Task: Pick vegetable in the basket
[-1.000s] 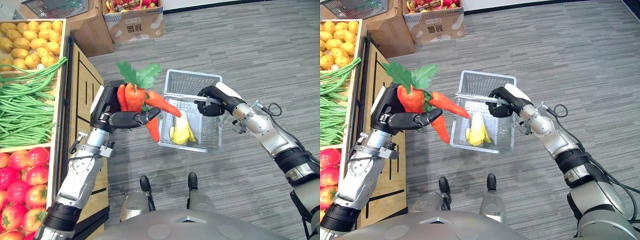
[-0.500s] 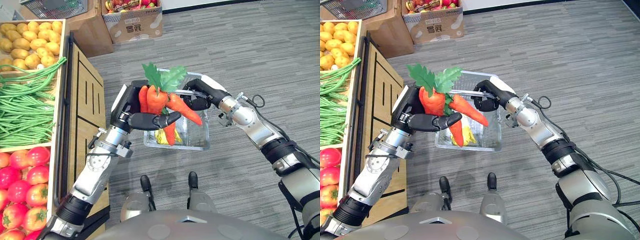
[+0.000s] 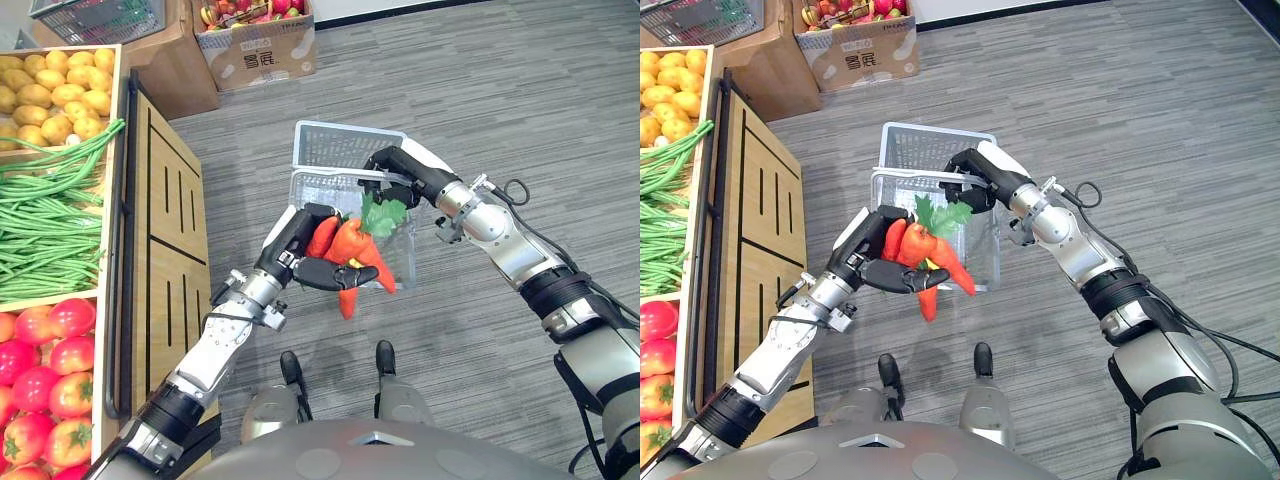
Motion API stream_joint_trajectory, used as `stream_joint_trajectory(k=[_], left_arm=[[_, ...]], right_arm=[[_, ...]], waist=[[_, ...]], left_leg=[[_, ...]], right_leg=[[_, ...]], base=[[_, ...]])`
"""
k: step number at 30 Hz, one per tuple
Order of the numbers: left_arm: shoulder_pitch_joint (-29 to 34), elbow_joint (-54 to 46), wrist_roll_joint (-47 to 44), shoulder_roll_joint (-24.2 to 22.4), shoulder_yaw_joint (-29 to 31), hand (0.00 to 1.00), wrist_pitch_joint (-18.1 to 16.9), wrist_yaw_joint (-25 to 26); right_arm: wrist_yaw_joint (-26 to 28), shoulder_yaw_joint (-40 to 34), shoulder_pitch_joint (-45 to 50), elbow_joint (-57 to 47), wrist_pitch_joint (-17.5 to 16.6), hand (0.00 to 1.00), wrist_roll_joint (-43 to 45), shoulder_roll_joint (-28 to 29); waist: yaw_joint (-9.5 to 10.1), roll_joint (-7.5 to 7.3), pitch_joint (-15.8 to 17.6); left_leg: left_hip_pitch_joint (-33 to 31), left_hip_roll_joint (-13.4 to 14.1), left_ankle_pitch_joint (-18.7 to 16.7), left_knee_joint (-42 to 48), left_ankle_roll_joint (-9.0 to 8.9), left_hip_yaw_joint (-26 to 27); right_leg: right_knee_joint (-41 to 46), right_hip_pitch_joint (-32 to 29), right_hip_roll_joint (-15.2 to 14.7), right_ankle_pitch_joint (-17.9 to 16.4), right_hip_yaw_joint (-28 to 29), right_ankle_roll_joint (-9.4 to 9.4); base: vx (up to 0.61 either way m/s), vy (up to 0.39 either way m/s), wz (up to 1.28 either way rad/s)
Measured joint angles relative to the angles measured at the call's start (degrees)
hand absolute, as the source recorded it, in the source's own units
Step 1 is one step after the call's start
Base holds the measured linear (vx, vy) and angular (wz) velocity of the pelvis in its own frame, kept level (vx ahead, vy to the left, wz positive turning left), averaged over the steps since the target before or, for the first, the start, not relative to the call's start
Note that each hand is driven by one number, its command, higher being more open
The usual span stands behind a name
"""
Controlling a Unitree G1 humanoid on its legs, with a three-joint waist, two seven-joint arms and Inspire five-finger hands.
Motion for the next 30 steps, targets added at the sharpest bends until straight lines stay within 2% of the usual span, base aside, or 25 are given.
stream_joint_trajectory(k=[8,16,20,25,30], left_arm=[[-3.3,7.5,8.1,-1.9,-1.1,0.0,1.3,2.4],[-4.5,7.9,8.2,-3.2,0.0,0.0,1.3,3.7],[-4.6,7.9,7.1,-3.3,1.7,0.0,1.3,3.8],[-6.1,7.4,0.7,-3.3,2.5,0.0,1.3,3.7],[-6.1,1.3,-4.7,-3.3,3.9,0.0,1.3,3.6]], right_arm=[[1.0,0.2,-0.1,0.0,0.1,0.0,3.1,1.3],[3.6,2.2,0.0,-0.2,0.3,0.0,3.3,1.4],[4.0,2.6,0.5,-0.2,0.3,0.0,3.3,1.9],[4.3,2.6,1.8,-0.2,0.9,0.0,3.3,3.2],[4.9,2.7,4.1,0.0,1.5,0.0,3.2,3.5]], waist=[[-0.83,-0.03,0.0],[-0.87,-0.11,0.0],[-0.85,-0.36,-0.1],[-0.74,-0.99,-0.1],[-0.13,-1.34,-0.2]], left_leg=[[0.0,0.5,0.2,0.0,-0.33,0.5],[0.2,0.8,0.7,0.0,-0.26,0.9],[0.5,0.8,0.8,-0.1,-0.28,0.8],[0.5,0.8,1.2,-0.3,-0.33,0.0],[0.5,0.9,1.6,-0.3,-0.35,-0.4]], right_leg=[[0.0,-0.4,0.5,0.0,0.2,0.0],[-0.3,-0.3,0.8,0.0,0.0,-0.03],[-0.3,0.1,0.8,-0.1,-0.4,0.0],[-0.3,0.6,0.7,-0.6,-1.6,-0.58],[-0.4,0.8,0.7,-0.7,-2.3,-0.75]], base=[[0.0,-0.021,-0.04],[0.01,-0.016,-0.03],[0.0,0.0,0.0],[-0.01,-0.021,0.08],[0.0,-0.017,0.03]])
